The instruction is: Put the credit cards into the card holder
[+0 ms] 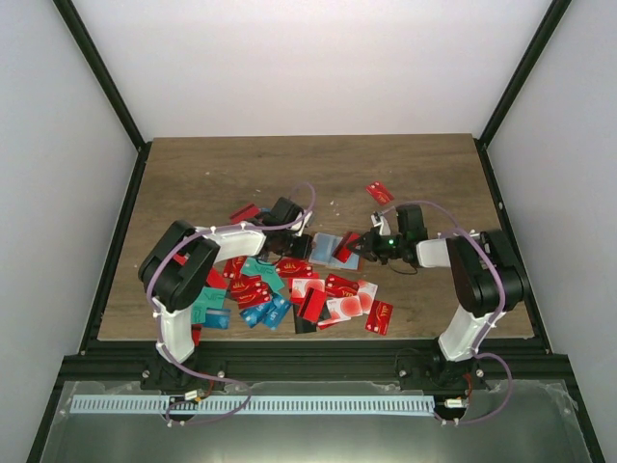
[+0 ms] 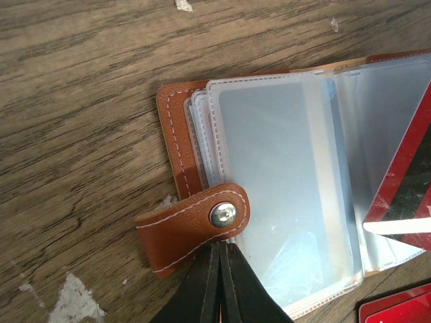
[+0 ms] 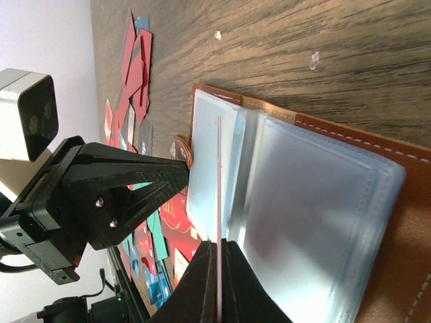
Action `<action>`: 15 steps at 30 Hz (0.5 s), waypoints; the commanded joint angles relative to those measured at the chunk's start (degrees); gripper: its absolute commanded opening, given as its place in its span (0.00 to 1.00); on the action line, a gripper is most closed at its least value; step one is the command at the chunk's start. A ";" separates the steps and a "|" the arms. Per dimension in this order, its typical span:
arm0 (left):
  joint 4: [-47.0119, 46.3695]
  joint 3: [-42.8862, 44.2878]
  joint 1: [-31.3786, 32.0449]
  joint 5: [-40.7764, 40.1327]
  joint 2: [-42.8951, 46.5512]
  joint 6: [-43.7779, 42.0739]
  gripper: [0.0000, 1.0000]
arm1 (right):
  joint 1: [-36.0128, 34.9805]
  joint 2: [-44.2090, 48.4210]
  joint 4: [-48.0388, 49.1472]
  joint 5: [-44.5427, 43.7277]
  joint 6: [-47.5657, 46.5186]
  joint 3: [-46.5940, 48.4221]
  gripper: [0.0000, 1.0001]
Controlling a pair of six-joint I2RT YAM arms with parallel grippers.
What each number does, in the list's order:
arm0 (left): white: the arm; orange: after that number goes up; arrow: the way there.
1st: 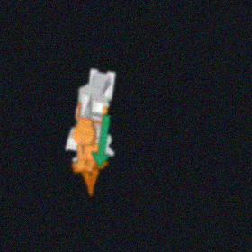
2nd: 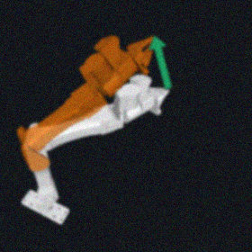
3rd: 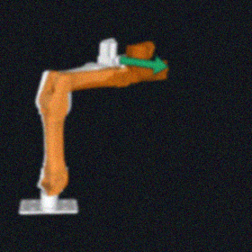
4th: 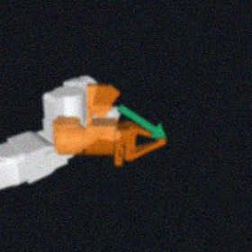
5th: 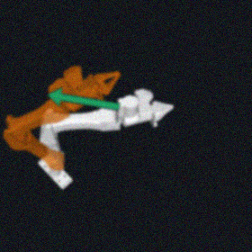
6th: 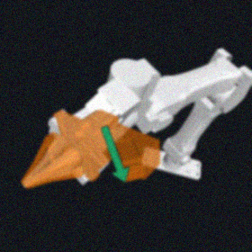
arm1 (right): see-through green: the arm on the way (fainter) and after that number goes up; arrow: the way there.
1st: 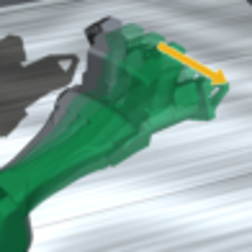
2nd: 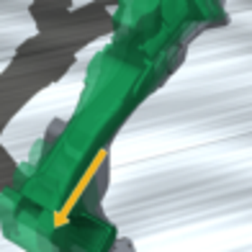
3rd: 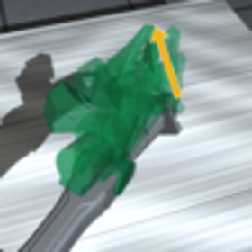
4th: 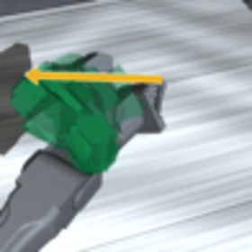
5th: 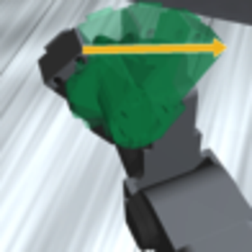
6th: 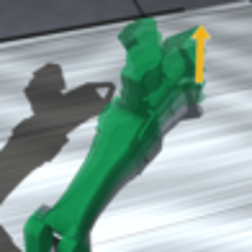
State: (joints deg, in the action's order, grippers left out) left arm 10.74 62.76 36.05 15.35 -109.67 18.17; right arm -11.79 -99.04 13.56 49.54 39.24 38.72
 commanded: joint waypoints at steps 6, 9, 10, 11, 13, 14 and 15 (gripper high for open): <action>0.60 -1.75 -0.02 -1.91 1.16 1.24 0.07 | 0.63 -0.79 2.12 -1.35 0.40 0.34 0.01; 0.52 -1.93 -0.03 -1.75 1.12 1.34 0.07 | 0.63 -1.92 3.10 -1.04 0.90 0.55 0.01; 0.53 -1.98 -0.02 -1.67 1.12 1.40 0.07 | 0.64 -2.24 3.26 -1.03 0.99 0.55 0.01; 0.49 -2.06 -0.02 -1.58 1.24 1.47 0.07 | 0.64 -2.54 3.49 -1.07 1.07 0.54 0.01; 0.35 -2.26 0.03 -1.51 1.43 1.59 0.07 | 0.63 -3.16 3.86 -1.04 1.18 0.54 0.01; 0.29 -2.33 -0.01 -1.47 1.61 1.60 0.07 | 0.67 -3.36 3.91 -1.02 1.19 0.56 0.01; 0.25 -2.42 -0.02 -1.40 1.66 1.68 0.07 | 0.64 -3.57 3.99 -1.03 1.19 0.56 0.01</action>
State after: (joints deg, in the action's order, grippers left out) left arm 9.85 61.71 36.03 15.05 -109.03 19.49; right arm -11.79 -101.14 15.99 48.82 40.14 38.70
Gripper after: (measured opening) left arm 0.066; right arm 0.021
